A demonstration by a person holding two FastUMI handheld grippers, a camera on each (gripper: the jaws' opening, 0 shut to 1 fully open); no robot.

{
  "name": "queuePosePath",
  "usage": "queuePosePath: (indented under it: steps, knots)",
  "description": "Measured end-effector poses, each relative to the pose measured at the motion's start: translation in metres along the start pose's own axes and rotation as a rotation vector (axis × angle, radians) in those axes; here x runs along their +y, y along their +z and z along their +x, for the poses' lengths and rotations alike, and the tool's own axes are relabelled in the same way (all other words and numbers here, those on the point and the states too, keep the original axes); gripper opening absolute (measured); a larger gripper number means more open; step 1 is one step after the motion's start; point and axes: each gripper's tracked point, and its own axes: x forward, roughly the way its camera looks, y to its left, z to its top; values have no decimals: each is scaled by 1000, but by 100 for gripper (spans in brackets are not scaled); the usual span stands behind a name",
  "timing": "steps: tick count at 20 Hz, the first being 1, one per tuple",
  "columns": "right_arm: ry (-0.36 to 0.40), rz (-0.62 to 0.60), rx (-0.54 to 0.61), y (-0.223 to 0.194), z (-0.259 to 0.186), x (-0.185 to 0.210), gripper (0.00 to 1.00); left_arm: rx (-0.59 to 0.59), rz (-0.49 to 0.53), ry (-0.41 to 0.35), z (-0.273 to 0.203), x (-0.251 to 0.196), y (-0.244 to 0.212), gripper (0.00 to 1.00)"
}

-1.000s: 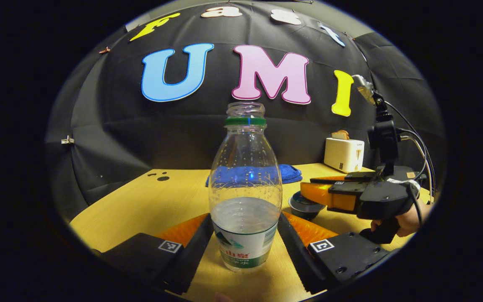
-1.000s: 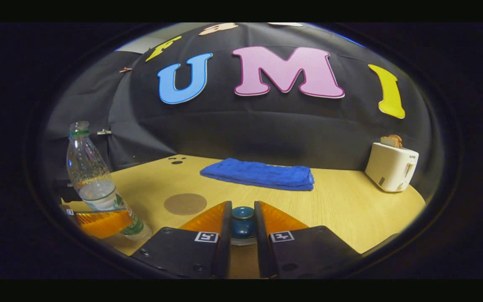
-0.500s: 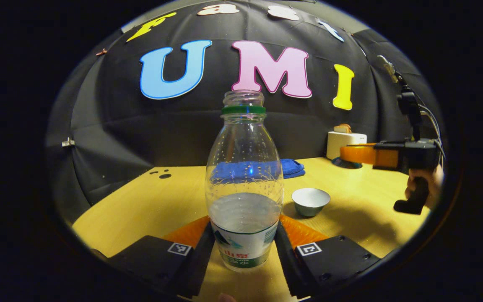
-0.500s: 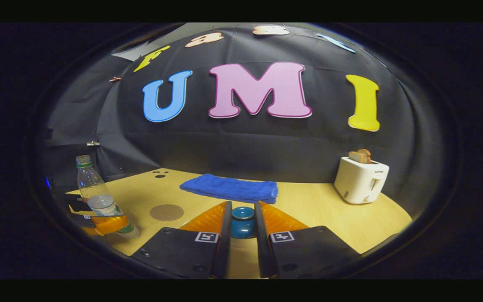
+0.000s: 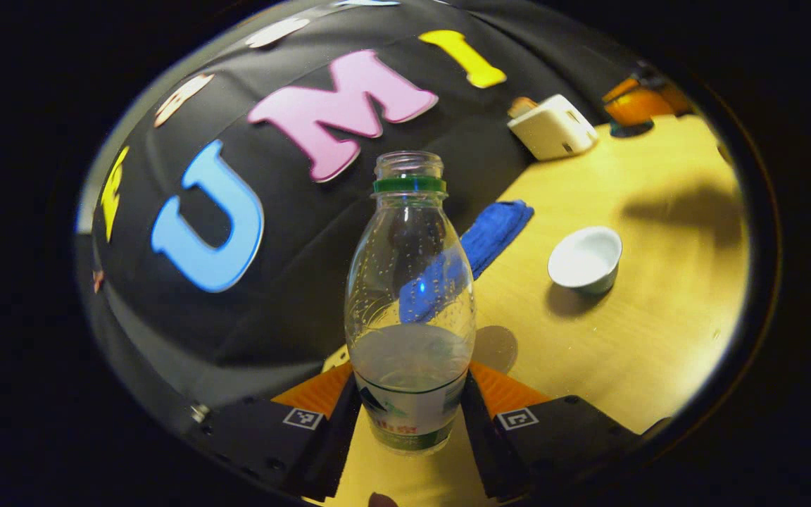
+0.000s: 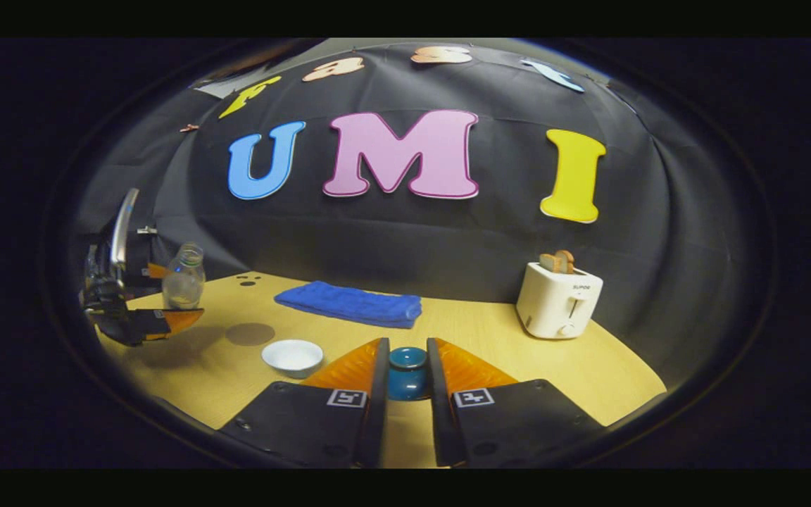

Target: Open the teacup lid with one hand, grasp the water bottle and pour water into the teacup with the other hand; after pouring, place the water bottle on the coaster and then close the teacup lid.

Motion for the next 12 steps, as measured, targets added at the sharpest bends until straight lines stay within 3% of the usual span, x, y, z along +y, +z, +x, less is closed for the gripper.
queuePosePath:
  steps: [2,6,12]
  knots:
    - [-10,3,6,-5,-5,-9,35,11,123,-11,12,-6,5,74]
    - [-27,-8,2,-6,-12,-27,25,63,265,-21,32,-14,-1,74]
    - [-31,-8,12,-11,-16,-41,30,96,461,31,43,-11,-4,74]
